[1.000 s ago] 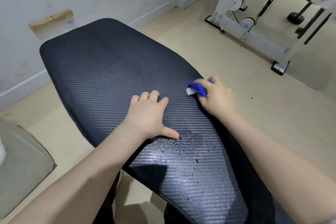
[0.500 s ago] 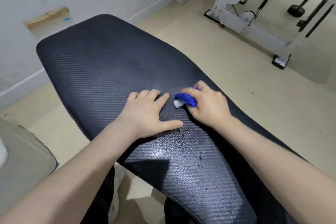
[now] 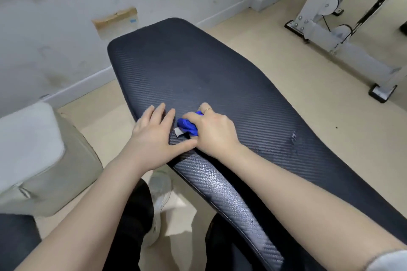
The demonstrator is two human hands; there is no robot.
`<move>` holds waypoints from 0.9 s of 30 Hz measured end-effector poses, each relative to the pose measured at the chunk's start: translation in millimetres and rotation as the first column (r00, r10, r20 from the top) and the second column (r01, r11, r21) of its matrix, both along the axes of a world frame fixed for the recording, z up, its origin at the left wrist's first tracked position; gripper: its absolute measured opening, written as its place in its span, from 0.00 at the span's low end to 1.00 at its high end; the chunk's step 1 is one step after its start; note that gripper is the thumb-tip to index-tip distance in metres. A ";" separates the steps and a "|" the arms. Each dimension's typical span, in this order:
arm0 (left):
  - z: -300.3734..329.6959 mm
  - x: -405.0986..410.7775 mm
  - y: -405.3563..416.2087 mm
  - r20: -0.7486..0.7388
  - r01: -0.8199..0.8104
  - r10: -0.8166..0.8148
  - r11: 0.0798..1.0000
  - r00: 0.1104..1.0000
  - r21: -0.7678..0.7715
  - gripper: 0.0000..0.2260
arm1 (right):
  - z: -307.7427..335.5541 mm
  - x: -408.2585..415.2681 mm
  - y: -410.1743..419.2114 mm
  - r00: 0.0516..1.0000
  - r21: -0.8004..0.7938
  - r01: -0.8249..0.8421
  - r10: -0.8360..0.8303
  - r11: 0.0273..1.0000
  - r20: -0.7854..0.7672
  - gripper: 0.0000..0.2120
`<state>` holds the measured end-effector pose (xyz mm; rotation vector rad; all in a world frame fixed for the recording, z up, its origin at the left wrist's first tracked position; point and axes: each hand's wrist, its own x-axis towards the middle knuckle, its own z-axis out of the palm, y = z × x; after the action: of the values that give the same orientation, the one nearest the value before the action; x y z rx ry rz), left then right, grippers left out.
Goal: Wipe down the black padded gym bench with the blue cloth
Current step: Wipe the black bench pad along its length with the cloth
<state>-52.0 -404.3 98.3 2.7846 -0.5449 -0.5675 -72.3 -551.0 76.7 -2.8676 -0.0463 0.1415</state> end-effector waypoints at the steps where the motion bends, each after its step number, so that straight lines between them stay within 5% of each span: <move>1: 0.5 -1.9 4.4 -0.015 -0.038 0.037 0.999 0.999 -0.013 0.52 | -1.1 5.5 -8.8 1.000 0.004 -0.004 0.004 1.000 0.014 0.15; 6: -8.7 -5.2 16.7 -0.007 -0.237 0.239 0.959 0.971 -0.155 0.29 | -4.3 61.6 -47.1 0.928 -0.002 0.365 -0.363 0.931 0.080 0.13; 9: -17.1 -11.3 20.2 -0.147 -0.421 0.395 0.832 0.907 -0.362 0.24 | -3.8 61.4 -27.1 0.942 -0.018 0.327 -0.325 0.945 0.083 0.12; 11: -14.0 -17.6 18.4 -0.432 -0.660 0.499 0.565 0.751 -0.495 0.17 | -3.7 39.4 1.1 0.988 -0.008 0.145 -0.145 0.989 0.061 0.12; 13: -5.6 -18.6 16.5 -0.718 -0.862 0.482 0.213 0.502 -0.460 0.11 | -3.1 10.5 28.0 0.996 -0.013 -0.077 0.077 0.997 0.040 0.13; 16: -5.0 -10.7 21.1 -0.877 -0.927 0.357 -0.070 0.322 -0.368 0.16 | 4.4 -8.1 36.9 0.966 -0.004 -0.257 0.257 0.966 0.013 0.15; 19: -8.0 -6.0 24.0 -0.927 -0.938 0.274 -0.164 0.255 -0.306 0.20 | 0.4 22.1 24.5 0.961 -0.049 -0.270 0.273 0.961 0.053 0.15; 23: -12.1 -16.9 17.6 -0.957 -0.950 0.249 -0.229 0.151 -0.210 0.19 | -5.1 54.7 32.5 0.993 -0.044 -0.076 0.079 0.996 0.084 0.14; 27: -4.1 -26.7 8.7 -0.976 -0.948 0.176 -0.268 0.128 -0.172 0.20 | 2.0 12.1 28.6 0.950 -0.034 -0.309 0.310 0.950 0.043 0.16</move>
<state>-78.7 -395.6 94.2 0.9642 0.8210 -0.5420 -60.2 -522.4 78.7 -2.8699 -0.5094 0.1352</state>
